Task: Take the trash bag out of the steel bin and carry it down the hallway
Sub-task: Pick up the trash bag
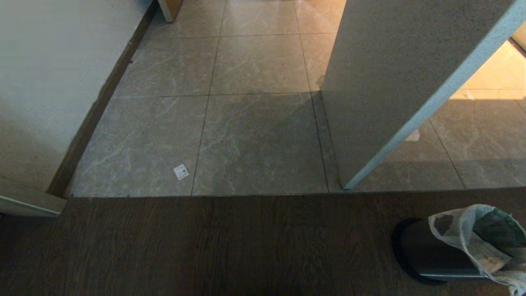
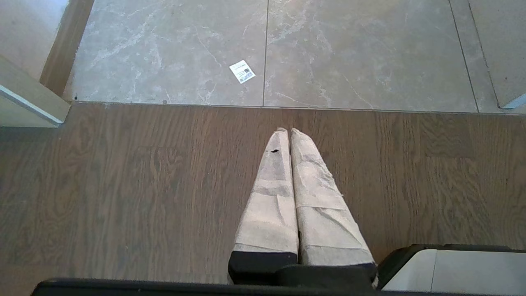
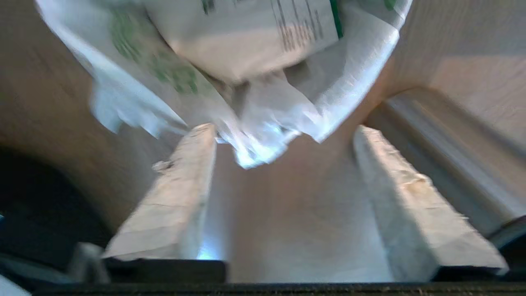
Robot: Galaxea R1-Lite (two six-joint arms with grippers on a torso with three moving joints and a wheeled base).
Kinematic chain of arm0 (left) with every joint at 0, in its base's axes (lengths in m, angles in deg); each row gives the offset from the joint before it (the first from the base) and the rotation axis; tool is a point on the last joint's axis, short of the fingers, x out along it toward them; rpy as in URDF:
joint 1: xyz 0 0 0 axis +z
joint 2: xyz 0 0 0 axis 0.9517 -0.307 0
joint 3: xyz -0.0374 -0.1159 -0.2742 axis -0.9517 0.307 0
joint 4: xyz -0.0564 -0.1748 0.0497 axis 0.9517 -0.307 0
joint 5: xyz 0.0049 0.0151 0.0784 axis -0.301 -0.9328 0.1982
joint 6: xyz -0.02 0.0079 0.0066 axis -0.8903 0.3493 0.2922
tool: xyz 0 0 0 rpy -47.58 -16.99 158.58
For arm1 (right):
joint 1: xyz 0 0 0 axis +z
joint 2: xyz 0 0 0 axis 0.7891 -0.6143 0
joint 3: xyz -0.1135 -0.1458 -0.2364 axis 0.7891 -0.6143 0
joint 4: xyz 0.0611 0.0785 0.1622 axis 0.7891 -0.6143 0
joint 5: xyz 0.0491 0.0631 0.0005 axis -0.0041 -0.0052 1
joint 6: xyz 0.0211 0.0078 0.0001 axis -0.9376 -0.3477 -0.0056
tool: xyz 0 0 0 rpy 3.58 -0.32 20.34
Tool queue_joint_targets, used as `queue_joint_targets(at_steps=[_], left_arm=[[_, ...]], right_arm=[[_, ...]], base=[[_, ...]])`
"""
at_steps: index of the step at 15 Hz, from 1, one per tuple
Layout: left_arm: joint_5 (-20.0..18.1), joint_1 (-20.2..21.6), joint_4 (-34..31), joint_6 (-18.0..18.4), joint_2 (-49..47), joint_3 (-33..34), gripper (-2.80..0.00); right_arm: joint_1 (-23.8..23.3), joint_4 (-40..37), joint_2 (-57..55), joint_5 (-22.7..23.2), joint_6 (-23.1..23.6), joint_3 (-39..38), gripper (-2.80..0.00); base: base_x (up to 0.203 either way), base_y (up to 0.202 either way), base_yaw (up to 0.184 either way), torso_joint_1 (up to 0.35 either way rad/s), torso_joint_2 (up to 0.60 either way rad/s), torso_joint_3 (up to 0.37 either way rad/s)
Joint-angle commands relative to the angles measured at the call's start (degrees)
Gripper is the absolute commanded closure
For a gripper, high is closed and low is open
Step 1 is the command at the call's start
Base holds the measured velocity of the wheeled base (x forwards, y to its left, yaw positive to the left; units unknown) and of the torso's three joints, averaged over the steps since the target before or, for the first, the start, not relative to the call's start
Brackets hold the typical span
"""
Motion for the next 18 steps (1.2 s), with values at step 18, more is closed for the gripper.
queue_joint_targets(at_steps=[18], left_arm=[[0.06,0.00,0.00,-0.03,0.00,0.00,0.00]], right_arm=[[-4.51,-8.61,-12.29,2.89,39.17,13.51,-2.80]], base=[[0.000,0.000,0.000,0.000,0.00,0.000]])
